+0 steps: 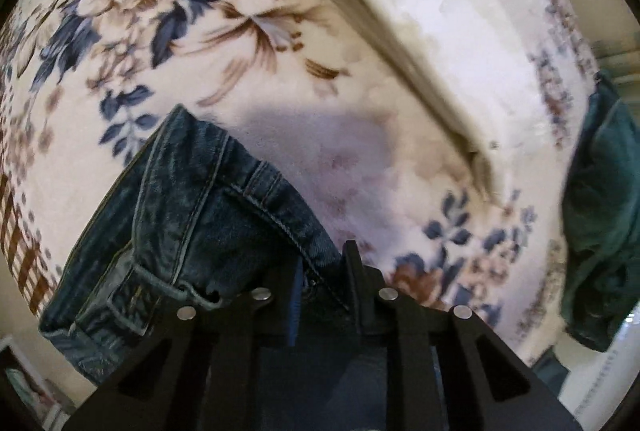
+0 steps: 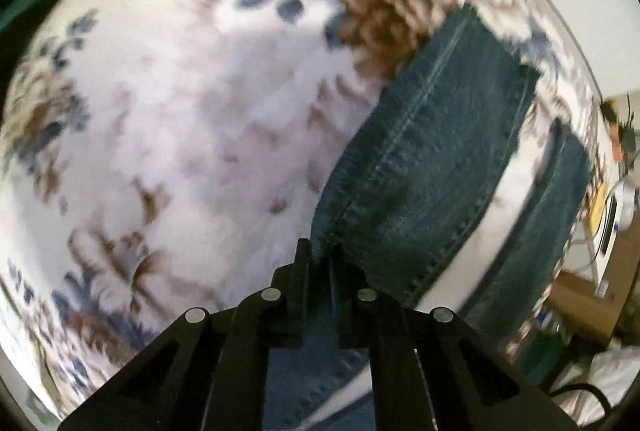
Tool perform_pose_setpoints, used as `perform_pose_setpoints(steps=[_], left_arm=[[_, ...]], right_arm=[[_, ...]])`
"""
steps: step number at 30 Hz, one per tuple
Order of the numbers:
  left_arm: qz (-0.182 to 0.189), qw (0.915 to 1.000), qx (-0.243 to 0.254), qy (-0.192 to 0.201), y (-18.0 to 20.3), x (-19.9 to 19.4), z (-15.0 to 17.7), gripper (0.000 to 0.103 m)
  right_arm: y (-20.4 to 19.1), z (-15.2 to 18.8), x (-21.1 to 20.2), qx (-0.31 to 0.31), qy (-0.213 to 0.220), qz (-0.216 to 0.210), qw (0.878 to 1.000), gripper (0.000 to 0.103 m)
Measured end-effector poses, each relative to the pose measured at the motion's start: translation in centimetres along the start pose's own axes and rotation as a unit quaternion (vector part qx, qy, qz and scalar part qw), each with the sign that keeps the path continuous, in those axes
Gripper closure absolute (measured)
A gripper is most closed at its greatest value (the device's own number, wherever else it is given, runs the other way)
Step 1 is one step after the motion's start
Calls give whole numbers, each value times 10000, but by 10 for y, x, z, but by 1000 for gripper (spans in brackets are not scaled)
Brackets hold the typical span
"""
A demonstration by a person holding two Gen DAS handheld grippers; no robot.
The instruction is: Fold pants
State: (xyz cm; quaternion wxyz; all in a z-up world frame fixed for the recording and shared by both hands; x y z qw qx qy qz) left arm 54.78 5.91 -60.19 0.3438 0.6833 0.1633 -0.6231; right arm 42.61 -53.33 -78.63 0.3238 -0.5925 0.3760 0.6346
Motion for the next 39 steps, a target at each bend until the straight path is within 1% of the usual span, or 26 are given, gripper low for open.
perform_pose_setpoints(steps=[3, 4, 5, 6, 8, 9, 11, 12, 14, 17, 19, 22, 24, 25, 26, 27, 28, 29, 30, 31, 32, 33, 34, 35, 37, 39], left_arm=[[361, 9993, -21, 110, -12, -29, 12, 87], [481, 9987, -3, 140, -11, -40, 14, 88], [573, 9982, 4, 157, -12, -47, 21, 88], [665, 9976, 16, 184, -19, -56, 27, 88], [874, 9959, 14, 211, -34, -75, 50, 88], [930, 9954, 1, 230, -36, -76, 59, 88], [982, 9948, -79, 246, -53, -81, 85, 88], [1019, 9944, -180, 210, -69, -84, 102, 88], [923, 9951, -276, 210, -97, -84, 129, 88], [602, 9969, -487, 129, -146, -60, 167, 89], [447, 9967, -678, -1, -176, -38, 187, 89], [308, 9959, -836, -181, -206, -5, 207, 89], [260, 9970, -716, -166, -212, 3, 214, 88], [292, 9972, -674, -103, -212, 2, 214, 85], [356, 9973, -647, -52, -210, -2, 213, 84], [423, 9972, -621, -23, -208, -6, 213, 83], [458, 9970, -623, 2, -207, -11, 213, 82], [457, 9969, -631, 104, -207, -18, 210, 82], [442, 9969, -600, 243, -206, -26, 206, 82], [387, 9973, -492, 386, -203, -35, 203, 80], [260, 9976, -336, 543, -200, -44, 201, 75], [58, 9973, -119, 727, -195, -54, 198, 71], [-200, 9951, 190, 950, -186, -64, 194, 58], [-377, 9925, 442, 1080, -175, -68, 193, 35], [-742, 9822, 1053, 1364, -147, -74, 189, 15], [-885, 9731, 1527, 1478, -121, -68, 188, 15]], right_arm=[[18, 11, -34, -97, 210, -274, 9994, 96], [26, 5, -44, -115, 252, -353, 9990, 96], [34, 2, -64, -131, 292, -448, 9985, 96], [45, 0, -79, -158, 327, -556, 9978, 96], [81, -4, -91, -149, 376, -762, 9963, 96], [88, 3, -96, -163, 379, -819, 9958, 96], [119, 17, -100, -256, 461, -920, 9944, 96], [130, 25, -98, -348, 507, -904, 9940, 96], [157, 44, -85, -611, 583, -797, 9932, 96], [187, 65, -58, -777, 516, -613, 9937, 96], [207, 78, -35, -753, 348, -563, 9950, 96], [224, 89, -10, -745, 154, -493, 9959, 96], [230, 94, 5, -786, -16, -477, 9958, 96], [233, 96, 13, -827, -132, -486, 9953, 96], [235, 99, 17, -836, -214, -488, 9951, 87], [237, 100, 19, -833, -282, -558, 9946, 75], [241, 100, 18, -808, -325, -634, 9942, 67], [245, 99, 14, -772, -317, -695, 9941, 48], [247, 98, 9, -733, -279, -820, 9935, 40], [249, 95, 2, -711, -223, -905, 9931, 39], [252, 89, -10, -760, -78, -905, 9930, 38], [251, 84, -18, -829, 40, -905, 9924, 35], [248, 76, -27, -933, 186, -913, 9913, 33], [243, 67, -37, -1103, 374, -865, 9894, 32], [224, 52, -50, -1434, 621, -713, 9851, 32], [197, 29, -55, -1818, 840, -506, 9784, 30]])
Point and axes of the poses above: each gripper's, at about its wrist camera, not at the fingertips, and x roughly the way its jaws point, y to its right, z to its underside, the point moved 10 cm from there along x, roughly the way its jaws point, and after that the axes turned 5 degrees about x, right-handed, at the moved point
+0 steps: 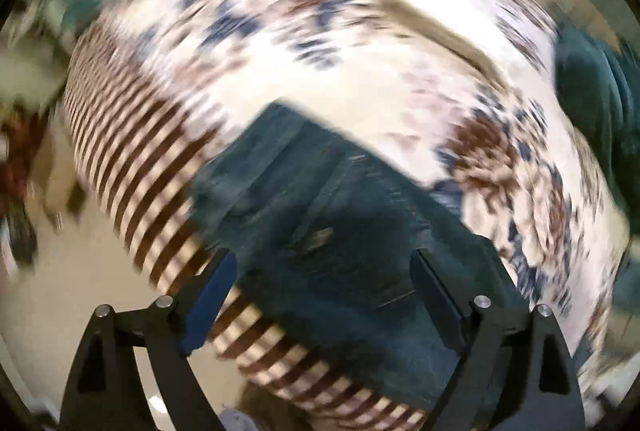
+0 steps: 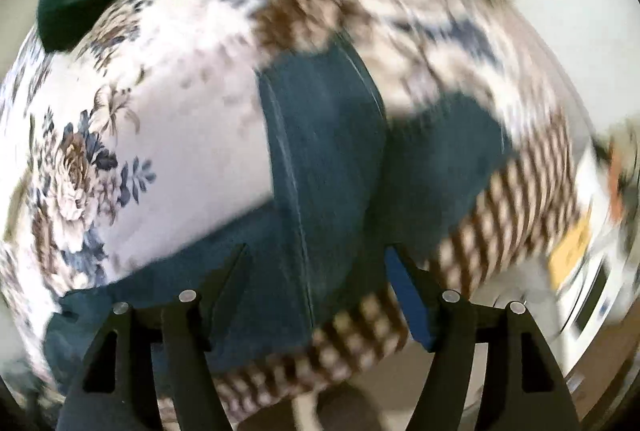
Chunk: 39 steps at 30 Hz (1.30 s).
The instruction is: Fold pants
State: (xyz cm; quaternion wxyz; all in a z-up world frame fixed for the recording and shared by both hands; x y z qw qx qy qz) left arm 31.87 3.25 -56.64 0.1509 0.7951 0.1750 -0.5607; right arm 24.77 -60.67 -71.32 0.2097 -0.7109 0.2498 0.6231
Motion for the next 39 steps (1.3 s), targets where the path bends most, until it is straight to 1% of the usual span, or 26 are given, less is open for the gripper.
perform_pose_setpoints(steps=[2, 3, 5, 6, 8, 10, 11, 12, 14, 17, 19, 20, 21, 22, 23, 24, 26, 28, 30, 31, 33, 35, 36, 37, 38, 39], left_arm=[[87, 9993, 353, -42, 32, 12, -2, 15], [194, 9983, 537, -152, 55, 23, -1, 15], [168, 9959, 829, -326, 82, 38, 5, 15], [180, 9944, 964, -388, 97, 44, 7, 15], [224, 9909, 1242, -463, 130, 53, 13, 15], [349, 9862, 1537, -512, 161, 52, 26, 15], [376, 9839, 1667, -531, 174, 51, 31, 15], [395, 9816, 1783, -560, 183, 50, 36, 15], [524, 9769, 1966, -652, 205, 48, 50, 15], [629, 9719, 2122, -803, 222, 46, 68, 15], [642, 9704, 2150, -898, 229, 46, 80, 15], [639, 9695, 2166, -956, 232, 47, 85, 15], [642, 9685, 2181, -1018, 235, 49, 90, 15], [625, 9674, 2212, -1067, 238, 50, 95, 15], [556, 9661, 2278, -1082, 239, 51, 99, 15], [470, 9647, 2361, -1069, 241, 52, 101, 15], [128, 9609, 2618, -896, 245, 53, 101, 15], [-195, 9560, 2848, -676, 249, 57, 98, 15], [-368, 9526, 2943, -672, 249, 65, 99, 15], [-396, 9521, 2942, -737, 247, 71, 100, 15], [-429, 9520, 2897, -889, 244, 83, 104, 15], [-395, 9539, 2758, -1111, 238, 98, 111, 14], [-366, 9551, 2688, -1192, 235, 103, 113, 14], [-301, 9568, 2602, -1264, 232, 109, 115, 14], [-252, 9577, 2557, -1296, 231, 112, 116, 14], [-211, 9583, 2518, -1332, 230, 114, 116, 13]], right_arm=[[-24, -27, 15, -299, -15, 156, 9994, 30], [-30, -36, 24, -413, -40, 269, 9988, 30], [-44, -51, 47, -676, -147, 523, 9962, 30], [-46, -58, 62, -811, -219, 746, 9937, 31], [-45, -64, 82, -955, -300, 916, 9908, 31], [-32, -65, 92, -950, -310, 1035, 9896, 33], [-25, -65, 92, -914, -250, 1051, 9899, 49], [-9, -65, 86, -735, -153, 1063, 9915, 72], [33, -63, 70, -84, 29, 948, 9955, 94], [103, -52, 47, 909, 216, 775, 9926, 96], [152, -33, 45, 1641, 59, 488, 9852, 97], [165, -22, 47, 1905, -111, 299, 9812, 97], [172, -14, 49, 2256, -277, -112, 9738, 96], [170, -11, 49, 2424, -353, -506, 9682, 95], [162, -11, 49, 2423, -440, -806, 9658, 86], [149, -14, 46, 2258, -449, -900, 9690, 60], [108, -29, 36, 1735, -267, -989, 9795, 37], [68, -46, 33, 1047, -163, -796, 9912, 37], [20, -66, 46, 246, -156, -355, 9989, 37], [3, -68, 55, 10, -222, -149, 9996, 37], [-30, -76, 86, -690, -429, 520, 9953, 37], [-43, -78, 116, -1191, -675, 1171, 9836, 37], [-44, -77, 124, -1320, -763, 1347, 9791, 38], [-45, -77, 127, -1401, -769, 1401, 9772, 39], [-43, -78, 124, -1390, -651, 1392, 9783, 53], [-32, -80, 114, -1253, -483, 1394, 9811, 88]])
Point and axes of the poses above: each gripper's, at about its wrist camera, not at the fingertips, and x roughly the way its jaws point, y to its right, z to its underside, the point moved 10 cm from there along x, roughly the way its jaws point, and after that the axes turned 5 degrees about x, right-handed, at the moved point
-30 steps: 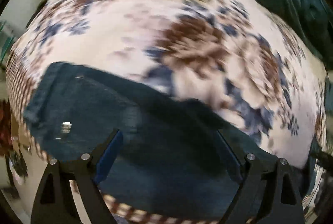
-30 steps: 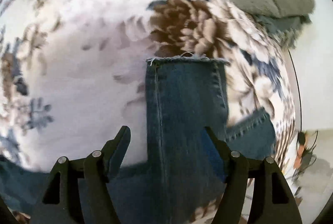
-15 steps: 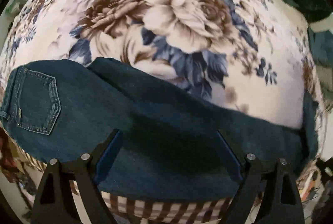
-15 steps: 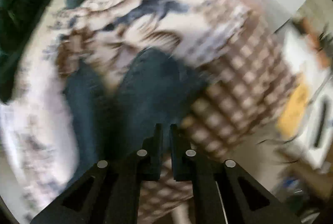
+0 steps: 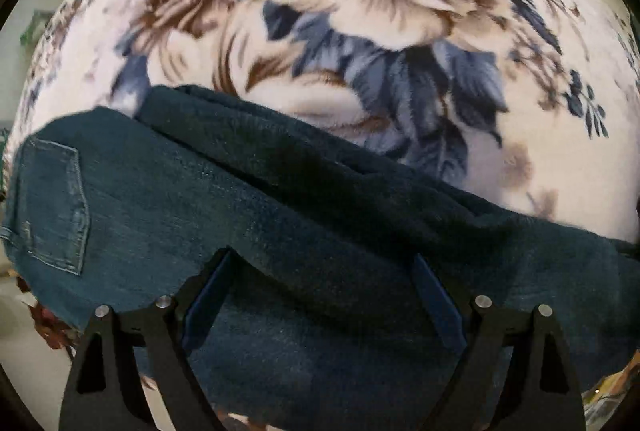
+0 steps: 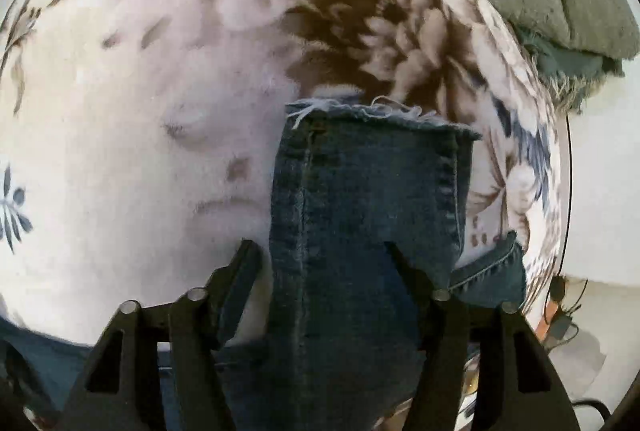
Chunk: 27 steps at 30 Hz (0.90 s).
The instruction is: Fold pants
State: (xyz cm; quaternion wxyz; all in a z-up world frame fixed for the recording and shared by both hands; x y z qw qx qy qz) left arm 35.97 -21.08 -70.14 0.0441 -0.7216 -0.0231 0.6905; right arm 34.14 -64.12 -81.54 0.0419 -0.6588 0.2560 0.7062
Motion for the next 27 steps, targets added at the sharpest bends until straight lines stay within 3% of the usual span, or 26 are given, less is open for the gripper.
perform_pose_setpoints(steps=[1, 4, 7, 8, 13, 16, 17, 18, 20, 27], left_arm=[[64, 10000, -36, -31, -2, 2, 0, 11], [190, 9996, -187, -107, -8, 11, 1, 0], [329, 9989, -279, -183, -11, 19, 0, 0], [321, 9989, -287, -201, -11, 20, 0, 0], [246, 9990, -367, -55, -12, 23, -5, 0], [279, 9989, -371, -62, -11, 21, -1, 0], [304, 9988, -385, -92, -10, 20, -2, 0], [333, 9985, -410, -135, -10, 18, 0, 0], [432, 9975, -522, -209, -16, 15, 1, 0], [805, 9922, -914, -266, -26, 5, 4, 0]], right_arm=[[13, 4, -4, 204, 73, -63, 9997, 98], [79, 24, -20, 1284, 253, -476, 9903, 98], [146, 62, -12, 2350, 45, -936, 9675, 98], [164, 77, -3, 2729, -112, -1366, 9522, 97], [182, 102, 31, 3415, -441, -2555, 9034, 88], [186, 108, 47, 3715, -440, -2739, 8860, 87], [184, 113, 45, 3837, -356, -2745, 8810, 89], [182, 115, 44, 3909, -257, -2785, 8769, 97], [184, 108, 25, 4005, 22, -2948, 8676, 98], [196, 77, -115, 3524, 1673, -3798, 8388, 99]])
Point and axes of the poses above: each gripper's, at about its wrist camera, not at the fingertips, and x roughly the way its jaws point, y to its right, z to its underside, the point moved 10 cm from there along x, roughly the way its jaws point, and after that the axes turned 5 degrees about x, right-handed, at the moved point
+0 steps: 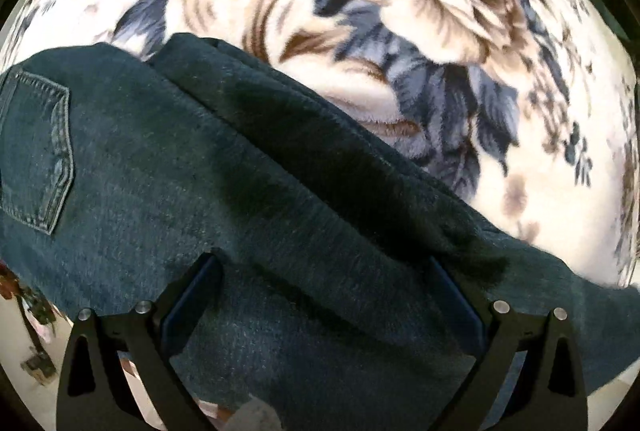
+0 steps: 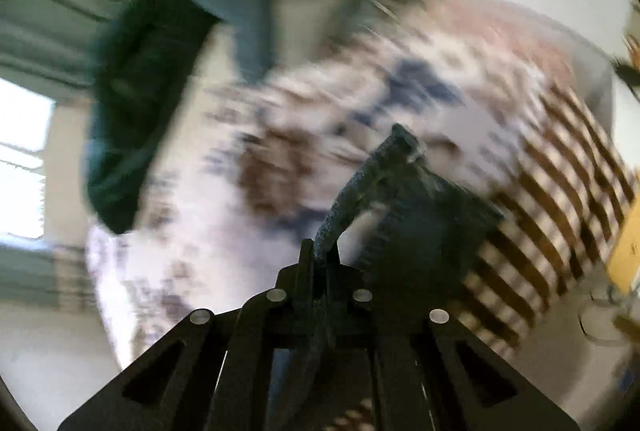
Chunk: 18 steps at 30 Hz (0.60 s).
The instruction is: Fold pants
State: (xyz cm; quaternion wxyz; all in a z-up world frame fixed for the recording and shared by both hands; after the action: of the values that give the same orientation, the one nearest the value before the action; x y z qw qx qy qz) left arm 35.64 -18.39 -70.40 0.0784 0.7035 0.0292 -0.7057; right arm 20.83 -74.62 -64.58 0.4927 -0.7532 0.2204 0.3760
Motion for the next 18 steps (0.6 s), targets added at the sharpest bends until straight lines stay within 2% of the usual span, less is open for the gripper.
perform_pose_setpoints(steps=[2, 4, 6, 10, 11, 13, 15, 17, 18], left_arm=[[27, 10000, -11, 45, -4, -6, -4, 0], [-2, 10000, 9, 58, -7, -8, -3, 0], [-8, 10000, 15, 28, -4, -7, 0, 0], [-20, 9999, 100, 53, -1, -4, 8, 0], [-18, 9999, 129, 58, 0, -4, 11, 0], [28, 9999, 149, 79, 5, -14, 19, 0], [106, 9998, 141, 103, 2, -24, 25, 0], [188, 9995, 98, 218, -5, -40, 30, 0], [217, 9993, 66, 297, -12, -51, 35, 0]], right_arm=[[-7, -5, -2, -168, 32, -170, 9997, 99], [9, -4, 14, -205, -86, -28, 9997, 99], [57, 2, 42, -113, -350, 534, 9979, 99], [137, 22, 80, 377, -797, 1107, 9899, 98], [148, 25, 84, 538, -853, 1103, 9888, 98], [160, 28, 84, 741, -878, 1182, 9863, 87], [168, 26, 73, 815, -724, 1408, 9840, 56], [162, 27, 59, 720, -673, 1595, 9823, 44], [150, 32, 49, 539, -681, 1662, 9823, 44]])
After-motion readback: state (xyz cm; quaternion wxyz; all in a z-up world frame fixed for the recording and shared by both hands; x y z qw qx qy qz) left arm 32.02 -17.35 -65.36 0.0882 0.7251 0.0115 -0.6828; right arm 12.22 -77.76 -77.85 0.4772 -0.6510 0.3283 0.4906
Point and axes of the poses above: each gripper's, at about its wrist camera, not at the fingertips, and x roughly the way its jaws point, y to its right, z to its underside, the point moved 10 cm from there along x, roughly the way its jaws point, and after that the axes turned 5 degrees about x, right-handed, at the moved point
